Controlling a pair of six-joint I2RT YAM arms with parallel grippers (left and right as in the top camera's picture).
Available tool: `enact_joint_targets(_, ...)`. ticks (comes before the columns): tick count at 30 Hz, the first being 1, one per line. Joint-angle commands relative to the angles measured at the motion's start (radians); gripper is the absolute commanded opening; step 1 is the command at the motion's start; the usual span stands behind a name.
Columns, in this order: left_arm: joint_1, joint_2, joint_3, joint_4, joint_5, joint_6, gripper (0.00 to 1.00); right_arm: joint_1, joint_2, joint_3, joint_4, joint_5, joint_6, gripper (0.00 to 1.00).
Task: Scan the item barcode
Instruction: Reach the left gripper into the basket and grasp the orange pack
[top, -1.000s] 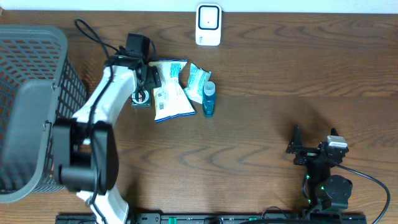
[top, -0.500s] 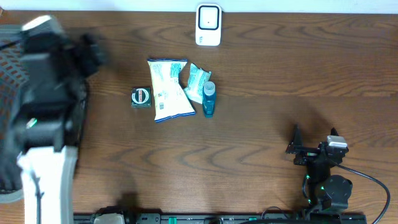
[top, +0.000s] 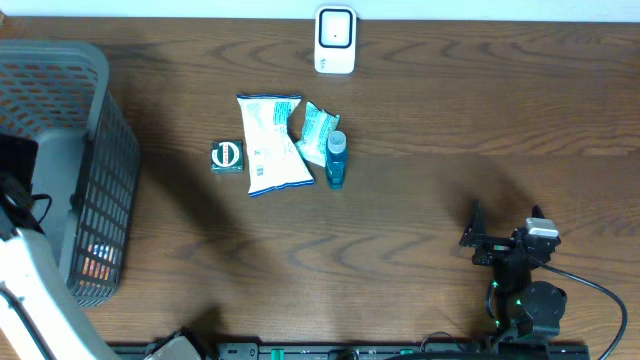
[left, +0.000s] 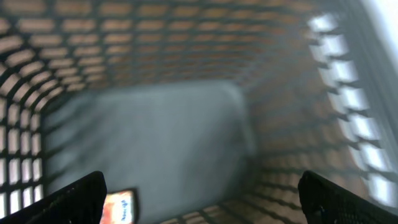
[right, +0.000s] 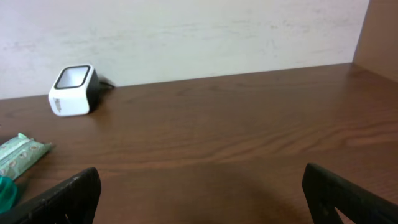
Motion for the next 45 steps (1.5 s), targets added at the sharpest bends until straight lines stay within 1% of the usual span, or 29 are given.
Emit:
enact_joint_targets(1, 0.026, 0.090, 0.010, -0.029, -0.005, -0.068, 0.98, 0.005, -0.001, -0.001, -0.006, -0.006, -0.012, 0.99)
enact_joint_targets(11, 0.026, 0.361, 0.006, -0.064, -0.001, -0.072, 0.98, 0.005, -0.001, -0.001, -0.006, -0.006, -0.012, 0.99)
enact_joint_targets(17, 0.026, 0.470, 0.006, -0.119, 0.004, -0.113, 0.98, 0.005, -0.001, -0.001, -0.006, -0.006, -0.012, 0.99)
enact_joint_targets(20, 0.026, 0.510, 0.005, -0.132, 0.045, -0.112, 0.98, 0.005, -0.001, -0.001, -0.006, -0.006, -0.012, 0.99)
enact_joint_targets(23, 0.026, 0.536, 0.000, -0.134, 0.080, -0.112, 0.98, 0.005, -0.001, -0.001, -0.006, -0.006, -0.012, 0.99)
enact_joint_targets(31, 0.026, 0.560, -0.021, -0.161, 0.105, -0.111, 0.98, 0.005, -0.001, -0.001, -0.006, -0.006, -0.012, 0.99)
enact_joint_targets(39, 0.024, 0.560, -0.096, -0.162, 0.105, -0.112, 0.98, 0.005, -0.001, -0.001, -0.006, -0.006, -0.012, 0.99)
enact_joint_targets(45, 0.019, 0.560, -0.161, -0.132, 0.105, -0.112, 0.98, 0.005, -0.001, -0.001, -0.006, -0.006, -0.012, 0.99)
